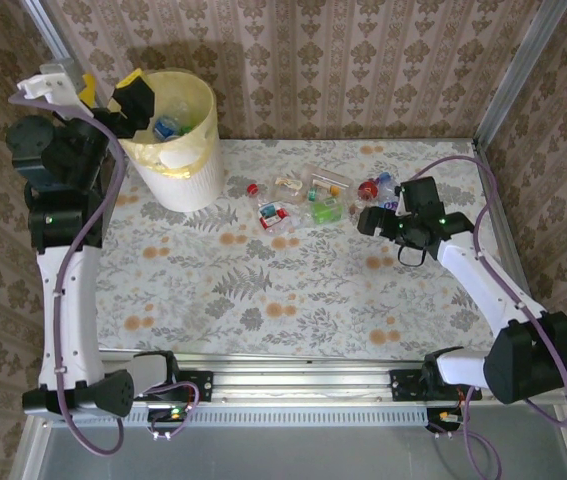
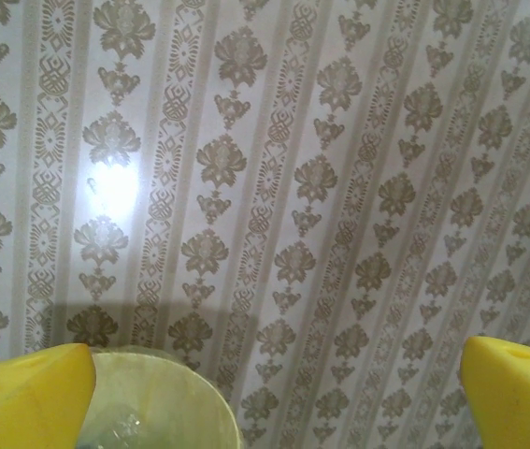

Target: Throw the plastic bottles in the bin

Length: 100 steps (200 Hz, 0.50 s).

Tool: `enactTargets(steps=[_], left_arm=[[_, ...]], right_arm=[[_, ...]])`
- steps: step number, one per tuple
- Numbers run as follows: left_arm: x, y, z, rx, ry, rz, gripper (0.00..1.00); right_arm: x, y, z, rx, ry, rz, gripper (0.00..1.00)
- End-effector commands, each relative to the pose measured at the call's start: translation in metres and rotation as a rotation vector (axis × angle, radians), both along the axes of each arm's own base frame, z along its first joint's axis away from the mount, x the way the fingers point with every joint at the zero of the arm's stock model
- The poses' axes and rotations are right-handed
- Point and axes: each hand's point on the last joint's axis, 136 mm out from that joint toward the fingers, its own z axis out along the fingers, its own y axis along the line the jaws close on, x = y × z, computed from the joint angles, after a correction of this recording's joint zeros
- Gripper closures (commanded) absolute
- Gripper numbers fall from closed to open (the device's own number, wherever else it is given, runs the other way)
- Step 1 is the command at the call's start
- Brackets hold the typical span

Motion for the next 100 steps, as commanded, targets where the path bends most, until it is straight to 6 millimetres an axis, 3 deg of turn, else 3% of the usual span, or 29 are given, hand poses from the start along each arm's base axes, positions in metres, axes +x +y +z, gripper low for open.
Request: enactTargets(steps=[1, 34, 38, 100], left_arm=[[-0.029, -0.011, 0.008, 0.025, -0.036, -0.046, 0.00], [-0.049, -0.015, 0.000, 0.011, -0.026, -0.070, 0.00], [-0.051, -0.015, -0.001, 0.009, -0.023, -0.073, 0.00], [-0.078, -0.014, -0.018, 0.004, 0.018, -0.064, 0.00]], right_arm=[[0.004, -0.024, -0.004, -0.043, 0.046, -0.087, 0.00], [0.020, -0.058, -0.011, -0.022, 0.058, -0.214, 0.00], [0.024, -0.062, -0.020, -0.022, 0.082, -0.226, 0.00], [0.062, -0.105, -0.051, 0.026, 0.131, -0.367, 0.02]])
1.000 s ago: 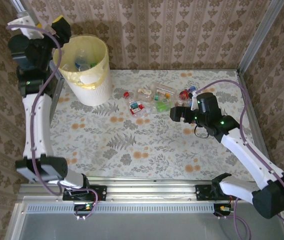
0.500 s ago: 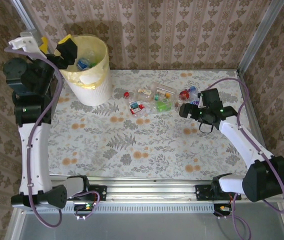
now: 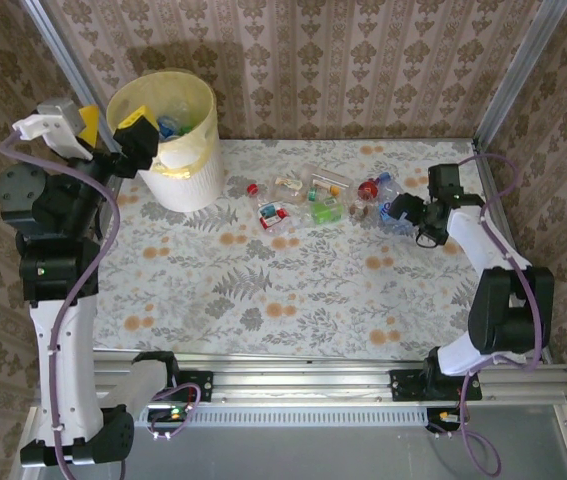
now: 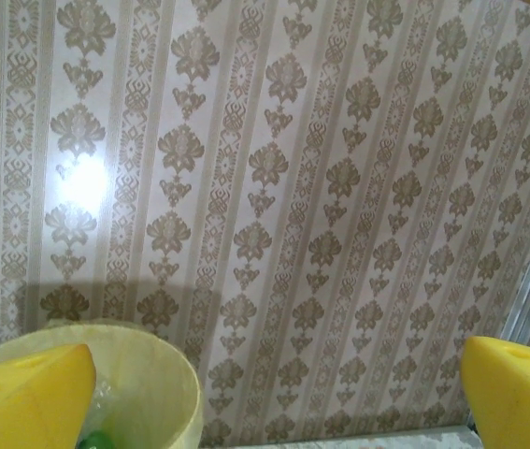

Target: Throw the plastic bottles in the bin

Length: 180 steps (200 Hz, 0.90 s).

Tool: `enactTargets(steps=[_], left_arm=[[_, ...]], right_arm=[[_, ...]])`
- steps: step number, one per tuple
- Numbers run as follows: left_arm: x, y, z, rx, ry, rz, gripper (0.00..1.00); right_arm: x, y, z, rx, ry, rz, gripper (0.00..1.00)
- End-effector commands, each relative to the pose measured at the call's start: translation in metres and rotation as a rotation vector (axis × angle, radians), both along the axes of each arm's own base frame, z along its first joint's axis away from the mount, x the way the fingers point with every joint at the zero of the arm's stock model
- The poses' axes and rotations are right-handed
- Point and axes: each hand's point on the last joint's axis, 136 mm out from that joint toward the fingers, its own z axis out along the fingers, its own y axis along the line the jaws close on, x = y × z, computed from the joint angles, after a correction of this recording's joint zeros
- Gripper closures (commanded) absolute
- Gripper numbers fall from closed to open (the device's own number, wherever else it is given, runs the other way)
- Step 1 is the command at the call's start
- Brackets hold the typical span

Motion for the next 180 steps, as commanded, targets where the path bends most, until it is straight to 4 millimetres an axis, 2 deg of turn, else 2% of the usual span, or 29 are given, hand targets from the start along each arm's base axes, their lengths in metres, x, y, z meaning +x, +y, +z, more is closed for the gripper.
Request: enactTargets(steps=[1, 28, 59, 114, 180], left_arm=[[-0.012, -0.001, -0.008, -0.003, 0.018, -0.006, 0.00], [-0.020, 0.001, -0.014, -0.002, 0.030, 0.009, 0.00], [-0.025, 0.004, -0.019, -0.003, 0.043, 0.027, 0.00], [-0.029, 0.008, -0.023, -0.009, 0.049, 0.045, 0.00], [-0.027, 0.011, -0.030, -0.021, 0.069, 0.061, 0.00]], right_arm=[[0.021, -0.015, -0.004, 0.018, -0.017, -0.066, 0.02], [0.036, -0.021, -0.019, 0.030, -0.003, -0.079, 0.05], [0.051, -0.016, -0.034, 0.068, 0.008, -0.061, 0.10], [0.066, -0.008, -0.048, 0.109, 0.013, -0.035, 0.12], [0.075, 0.001, -0.063, 0.133, 0.035, -0.001, 0.16]])
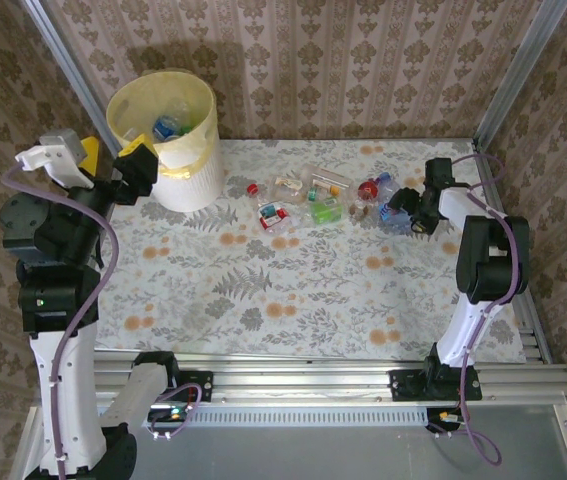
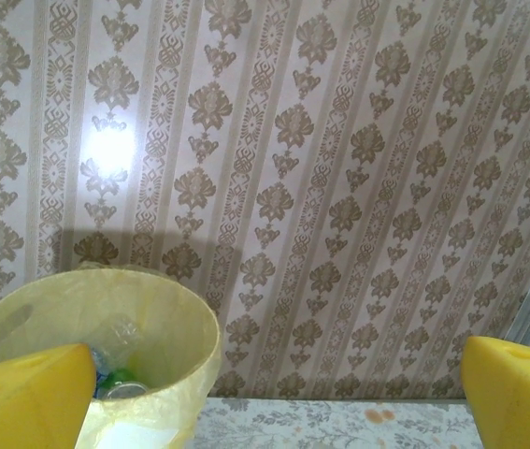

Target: Throw the plastic bottles in the bin

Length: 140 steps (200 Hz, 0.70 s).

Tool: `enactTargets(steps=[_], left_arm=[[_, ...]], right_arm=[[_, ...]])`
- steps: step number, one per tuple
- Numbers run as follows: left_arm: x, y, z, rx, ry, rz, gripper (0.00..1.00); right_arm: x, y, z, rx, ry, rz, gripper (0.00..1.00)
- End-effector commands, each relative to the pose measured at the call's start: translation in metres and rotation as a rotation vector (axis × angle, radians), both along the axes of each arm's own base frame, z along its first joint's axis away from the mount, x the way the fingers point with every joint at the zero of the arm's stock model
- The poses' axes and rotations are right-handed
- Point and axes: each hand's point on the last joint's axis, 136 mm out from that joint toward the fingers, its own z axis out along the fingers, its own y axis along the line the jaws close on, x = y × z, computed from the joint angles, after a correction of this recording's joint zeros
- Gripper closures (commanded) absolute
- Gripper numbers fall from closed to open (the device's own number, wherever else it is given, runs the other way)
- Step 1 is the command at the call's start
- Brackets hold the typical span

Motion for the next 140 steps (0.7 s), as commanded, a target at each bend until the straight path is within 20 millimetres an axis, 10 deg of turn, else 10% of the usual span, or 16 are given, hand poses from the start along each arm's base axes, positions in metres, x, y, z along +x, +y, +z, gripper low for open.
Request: enactTargets(steps=[1, 140], left_arm=[[-0.005, 0.002, 0.002, -0.011, -0.012, 0.009, 0.00], [-0.002, 0.004, -0.008, -0.014, 0.012, 0.023, 0.00]], right_arm=[[0.011, 0.010, 0.001, 0.029, -0.019, 0.029, 0.16], [0.001, 0.026, -0.014, 0.058, 0.008, 0.077, 0.39]])
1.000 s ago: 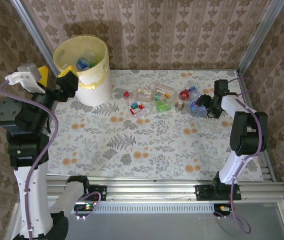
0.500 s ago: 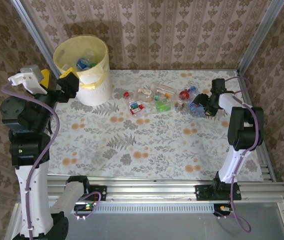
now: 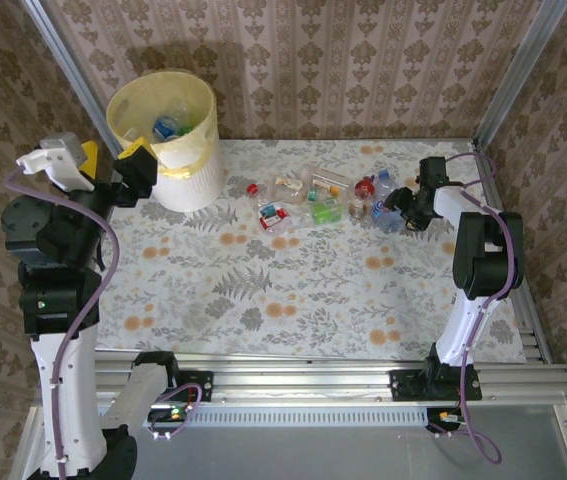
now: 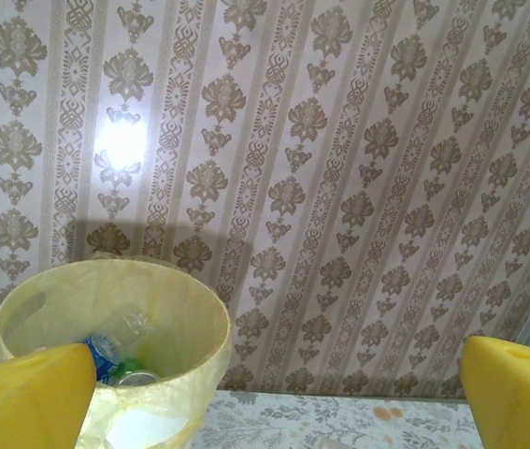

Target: Throw the plastic bottles in the bin

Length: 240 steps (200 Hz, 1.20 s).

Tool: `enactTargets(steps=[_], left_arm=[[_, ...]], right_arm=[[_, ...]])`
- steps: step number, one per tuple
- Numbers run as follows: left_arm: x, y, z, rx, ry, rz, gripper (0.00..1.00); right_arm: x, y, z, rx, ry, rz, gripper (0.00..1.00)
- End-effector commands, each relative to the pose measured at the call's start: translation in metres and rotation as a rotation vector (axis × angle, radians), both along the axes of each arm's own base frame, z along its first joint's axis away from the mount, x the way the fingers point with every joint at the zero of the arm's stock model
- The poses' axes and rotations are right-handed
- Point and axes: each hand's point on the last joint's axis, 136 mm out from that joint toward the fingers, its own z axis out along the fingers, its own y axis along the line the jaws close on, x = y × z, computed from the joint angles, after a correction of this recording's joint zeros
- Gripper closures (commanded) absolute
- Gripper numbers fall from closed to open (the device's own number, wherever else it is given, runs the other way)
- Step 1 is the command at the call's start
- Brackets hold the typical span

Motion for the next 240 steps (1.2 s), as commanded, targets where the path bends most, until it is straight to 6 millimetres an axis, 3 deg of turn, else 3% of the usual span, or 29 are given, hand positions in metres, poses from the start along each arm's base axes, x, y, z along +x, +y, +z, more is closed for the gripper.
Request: enactTargets(steps=[1, 55, 179, 240], left_arm=[[-0.002, 0.000, 0.000, -0.010, -0.005, 0.000, 0.00], [0.003, -0.001, -0.007, -0.016, 0.005, -0.004, 0.00], [0.010, -0.004, -0.015, -0.026, 0.017, -0.024, 0.00], [0.017, -0.012, -0.024, -0.065, 0.032, -0.071, 0.00]], right_arm=[[-0.012, 0.008, -0.009, 0.012, 0.032, 0.026, 0.39], [-0.025, 0.012, -0.002, 0.018, 0.020, 0.026, 0.44], [-0.050, 0.025, 0.024, 0.052, -0.016, 0.047, 0.78], [-0.063, 0.028, 0.048, 0.047, -0.056, 0.060, 0.86]])
